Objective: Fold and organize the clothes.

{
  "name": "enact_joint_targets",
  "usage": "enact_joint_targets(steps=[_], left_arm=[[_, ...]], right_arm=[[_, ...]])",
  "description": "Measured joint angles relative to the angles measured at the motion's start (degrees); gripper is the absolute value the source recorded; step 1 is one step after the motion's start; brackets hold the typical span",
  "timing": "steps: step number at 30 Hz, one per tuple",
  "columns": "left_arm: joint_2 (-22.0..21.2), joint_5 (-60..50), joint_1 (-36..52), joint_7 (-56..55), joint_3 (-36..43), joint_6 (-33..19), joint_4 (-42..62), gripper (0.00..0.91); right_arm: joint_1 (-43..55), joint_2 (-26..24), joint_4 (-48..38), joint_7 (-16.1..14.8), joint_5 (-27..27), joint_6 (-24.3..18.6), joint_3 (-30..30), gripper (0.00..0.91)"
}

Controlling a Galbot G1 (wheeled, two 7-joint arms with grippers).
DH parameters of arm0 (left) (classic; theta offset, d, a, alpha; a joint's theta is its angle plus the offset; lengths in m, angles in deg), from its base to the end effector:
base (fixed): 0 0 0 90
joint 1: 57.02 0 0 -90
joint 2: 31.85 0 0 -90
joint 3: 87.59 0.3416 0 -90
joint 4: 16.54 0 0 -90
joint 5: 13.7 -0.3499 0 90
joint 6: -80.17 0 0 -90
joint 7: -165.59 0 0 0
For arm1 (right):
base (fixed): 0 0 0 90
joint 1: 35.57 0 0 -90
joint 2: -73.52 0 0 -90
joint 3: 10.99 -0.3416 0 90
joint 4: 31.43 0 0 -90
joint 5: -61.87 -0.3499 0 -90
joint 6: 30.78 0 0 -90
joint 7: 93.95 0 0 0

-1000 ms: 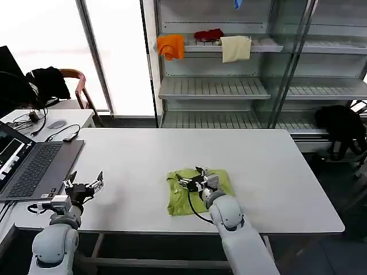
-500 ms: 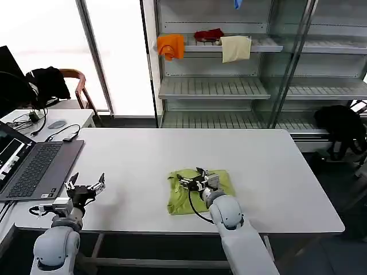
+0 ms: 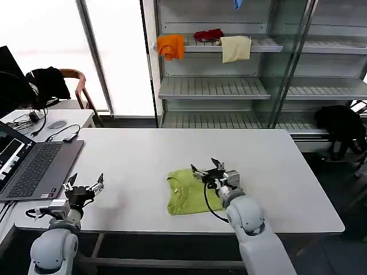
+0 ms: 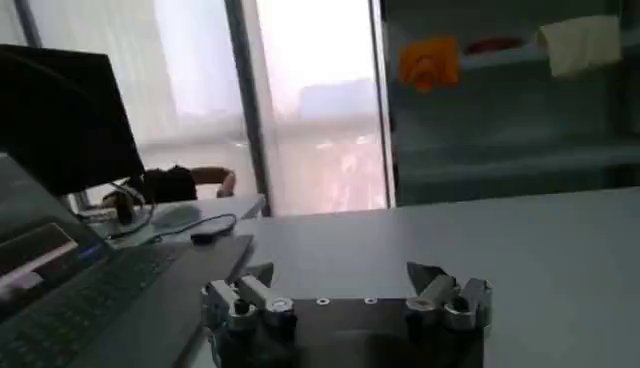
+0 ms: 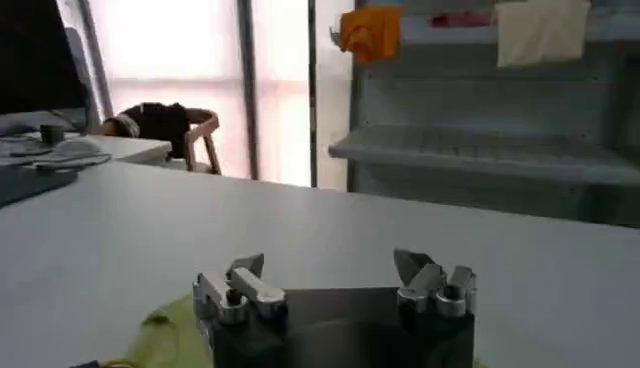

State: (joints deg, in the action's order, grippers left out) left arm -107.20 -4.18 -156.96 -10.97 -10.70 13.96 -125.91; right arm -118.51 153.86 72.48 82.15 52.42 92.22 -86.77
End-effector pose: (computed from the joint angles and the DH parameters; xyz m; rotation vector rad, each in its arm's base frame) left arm 0.2823 0.1295 -0.2518 0.1542 -2.9210 -0.1483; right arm 0.3597 0.0390 -0.2253 0.4961 -2.8432 0.0921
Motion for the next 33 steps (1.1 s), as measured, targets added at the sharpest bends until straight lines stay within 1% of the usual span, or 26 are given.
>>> enact_joint_targets(steps=[6, 11, 15, 19, 23, 28, 33], left_arm=[[0.2, 2.4, -0.3, 0.0, 0.4, 0.4, -0.5, 0.907], [-0.3, 3.4, -0.7, 0.0, 1.2, 0.5, -1.0, 0.907], [-0.7, 4.2, -0.7, 0.0, 1.8, 0.4, -1.5, 0.907], [-0.8, 5.0, -0.7, 0.0, 2.6, 0.2, -2.0, 0.907], [-0.8, 6.0, -0.7, -0.1, 2.8, -0.1, -2.5, 0.907], [-0.2, 7.6, -1.2, 0.5, 2.8, -1.0, -3.1, 0.907], [-0.2, 8.3, -1.6, 0.6, 3.2, -1.9, -3.1, 0.907]], right_arm=[[-4.6, -5.0, 4.0, 0.3, 0.5, -0.5, -5.0, 0.907], [-8.5, -8.9, 5.6, 0.6, -0.6, -1.5, -10.5, 0.907], [-11.3, -11.0, 7.1, 2.7, -2.2, -2.1, -14.2, 0.907], [-13.7, -12.0, 8.9, 4.8, -3.8, -1.8, -17.3, 0.907], [-15.8, -12.4, 10.9, 5.7, -5.3, -1.1, -19.7, 0.907], [-17.8, -13.2, 12.0, 5.7, -7.0, -0.7, -22.2, 0.907], [-18.6, -13.8, 12.2, 4.9, -8.8, -0.6, -23.8, 0.907]])
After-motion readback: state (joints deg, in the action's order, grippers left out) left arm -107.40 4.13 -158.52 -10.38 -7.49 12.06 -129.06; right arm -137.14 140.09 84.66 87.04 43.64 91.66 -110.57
